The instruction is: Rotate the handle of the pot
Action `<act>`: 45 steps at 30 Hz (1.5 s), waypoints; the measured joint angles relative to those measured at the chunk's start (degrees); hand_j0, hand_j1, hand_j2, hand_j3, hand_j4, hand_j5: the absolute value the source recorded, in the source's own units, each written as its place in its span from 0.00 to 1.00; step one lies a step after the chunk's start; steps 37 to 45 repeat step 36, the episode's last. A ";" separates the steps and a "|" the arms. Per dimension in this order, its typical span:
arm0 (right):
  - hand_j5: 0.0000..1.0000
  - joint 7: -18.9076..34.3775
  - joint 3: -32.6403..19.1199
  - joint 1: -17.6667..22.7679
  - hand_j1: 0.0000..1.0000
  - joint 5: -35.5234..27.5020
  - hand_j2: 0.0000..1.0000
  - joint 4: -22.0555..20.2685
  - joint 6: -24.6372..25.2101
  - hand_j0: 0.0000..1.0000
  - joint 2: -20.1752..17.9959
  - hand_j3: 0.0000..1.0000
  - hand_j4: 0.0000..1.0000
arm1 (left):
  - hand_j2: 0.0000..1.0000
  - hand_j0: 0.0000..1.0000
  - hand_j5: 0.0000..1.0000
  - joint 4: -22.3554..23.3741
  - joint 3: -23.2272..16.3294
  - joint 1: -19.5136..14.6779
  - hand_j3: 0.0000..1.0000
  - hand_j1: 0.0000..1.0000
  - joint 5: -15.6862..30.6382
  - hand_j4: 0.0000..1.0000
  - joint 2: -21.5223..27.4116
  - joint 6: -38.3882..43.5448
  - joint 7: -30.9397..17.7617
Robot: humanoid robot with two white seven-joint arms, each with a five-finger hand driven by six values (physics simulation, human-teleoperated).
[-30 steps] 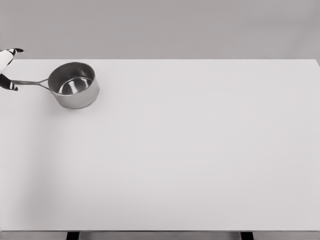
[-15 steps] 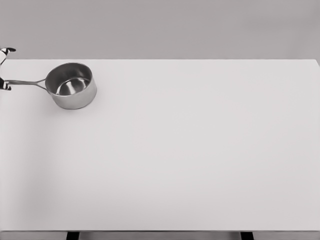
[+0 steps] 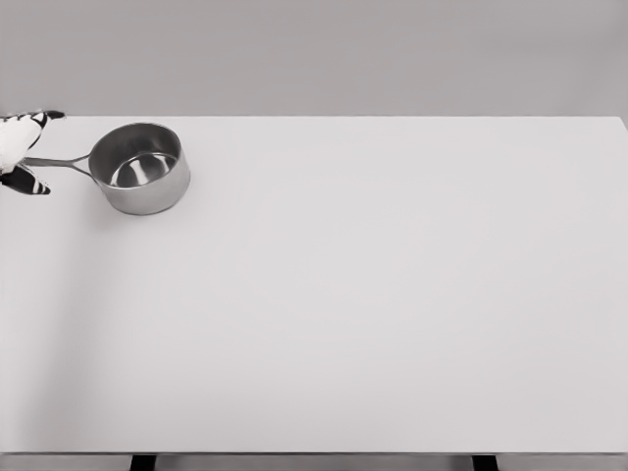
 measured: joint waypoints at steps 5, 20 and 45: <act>1.00 -0.02 0.00 0.00 1.00 0.00 1.00 0.00 -0.03 1.00 0.00 1.00 1.00 | 1.00 1.00 1.00 -5.89 1.25 5.45 1.00 1.00 3.86 1.00 1.01 0.06 -0.02; 1.00 0.00 0.00 0.00 1.00 0.00 1.00 0.00 0.00 1.00 0.00 1.00 1.00 | 1.00 1.00 1.00 -25.47 11.88 21.80 1.00 1.00 28.52 1.00 3.28 -26.42 -0.09; 1.00 -0.02 0.00 0.00 1.00 0.00 1.00 0.00 -0.02 1.00 0.00 1.00 1.00 | 1.00 1.00 1.00 -25.87 12.64 23.47 1.00 1.00 34.74 1.00 -0.27 -30.76 -7.17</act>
